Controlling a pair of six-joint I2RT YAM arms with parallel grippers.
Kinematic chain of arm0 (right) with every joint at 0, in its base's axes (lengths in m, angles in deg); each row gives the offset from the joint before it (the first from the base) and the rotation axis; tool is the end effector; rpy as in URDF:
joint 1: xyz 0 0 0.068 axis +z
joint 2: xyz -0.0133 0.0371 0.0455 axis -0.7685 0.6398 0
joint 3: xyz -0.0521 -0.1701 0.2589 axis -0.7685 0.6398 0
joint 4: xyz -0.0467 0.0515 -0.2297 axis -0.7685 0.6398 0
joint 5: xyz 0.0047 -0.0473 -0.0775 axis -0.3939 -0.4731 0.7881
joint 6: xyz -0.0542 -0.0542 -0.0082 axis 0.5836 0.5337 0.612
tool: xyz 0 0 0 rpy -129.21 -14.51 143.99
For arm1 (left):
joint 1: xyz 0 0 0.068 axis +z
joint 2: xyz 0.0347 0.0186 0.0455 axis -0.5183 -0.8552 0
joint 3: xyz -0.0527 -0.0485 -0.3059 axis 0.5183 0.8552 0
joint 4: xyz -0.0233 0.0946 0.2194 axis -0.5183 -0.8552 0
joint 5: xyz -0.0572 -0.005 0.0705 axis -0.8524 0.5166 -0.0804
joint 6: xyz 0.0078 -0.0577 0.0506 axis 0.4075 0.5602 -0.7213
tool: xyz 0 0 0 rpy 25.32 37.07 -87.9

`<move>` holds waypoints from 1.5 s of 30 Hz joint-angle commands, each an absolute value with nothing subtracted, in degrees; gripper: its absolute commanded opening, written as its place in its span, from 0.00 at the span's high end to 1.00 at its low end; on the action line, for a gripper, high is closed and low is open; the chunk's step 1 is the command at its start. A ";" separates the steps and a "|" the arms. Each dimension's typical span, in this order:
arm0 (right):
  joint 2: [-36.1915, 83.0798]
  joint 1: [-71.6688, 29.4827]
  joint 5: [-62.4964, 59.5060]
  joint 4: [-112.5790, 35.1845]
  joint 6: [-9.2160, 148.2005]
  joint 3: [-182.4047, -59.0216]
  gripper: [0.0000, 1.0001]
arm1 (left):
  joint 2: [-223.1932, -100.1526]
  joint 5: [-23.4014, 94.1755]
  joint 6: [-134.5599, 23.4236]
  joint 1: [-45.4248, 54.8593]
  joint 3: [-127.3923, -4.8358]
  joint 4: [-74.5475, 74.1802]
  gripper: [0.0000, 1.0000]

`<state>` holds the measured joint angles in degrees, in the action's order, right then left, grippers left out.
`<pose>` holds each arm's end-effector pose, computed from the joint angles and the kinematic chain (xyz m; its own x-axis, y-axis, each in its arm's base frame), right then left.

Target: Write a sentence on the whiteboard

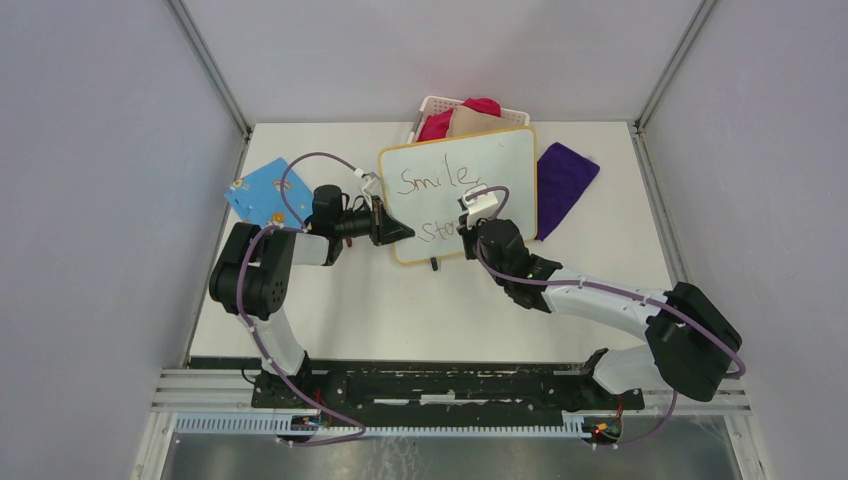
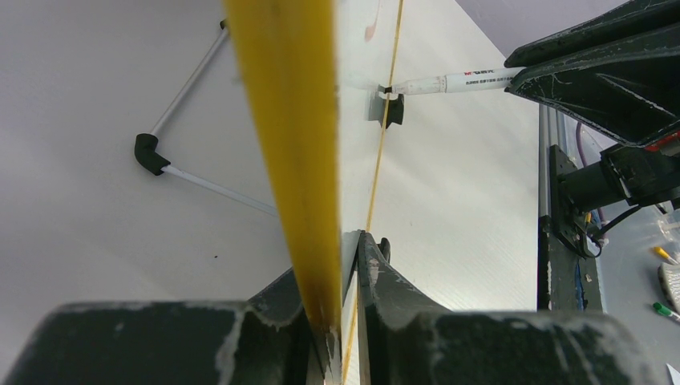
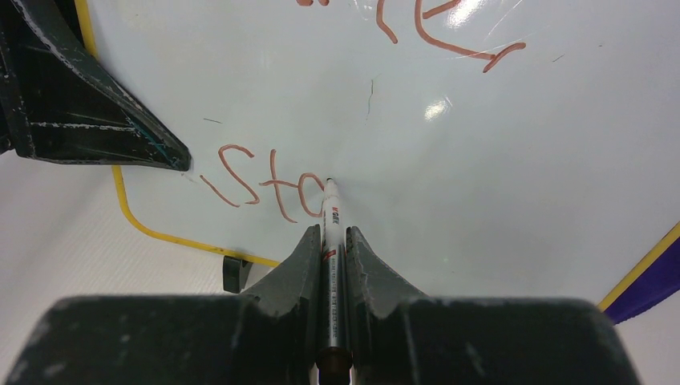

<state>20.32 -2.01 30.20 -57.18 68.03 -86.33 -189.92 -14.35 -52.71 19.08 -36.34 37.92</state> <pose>0.2175 0.2034 0.2856 -0.2738 -0.1089 -0.9556 -0.3884 0.9215 0.0063 0.3337 -0.1287 0.2065 -0.5607 -0.0145 -0.8279 0.7697 0.3595 -0.5276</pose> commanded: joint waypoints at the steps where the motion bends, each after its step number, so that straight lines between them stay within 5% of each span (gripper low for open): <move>1: 20.46 -2.32 30.70 -58.62 68.18 -87.31 1.00 | -192.48 -7.36 -57.79 17.07 -35.26 28.38 0.98; 45: 17.49 -3.68 29.22 -61.57 68.11 -86.69 1.00 | -192.59 -7.24 -57.93 16.89 -35.57 27.77 0.98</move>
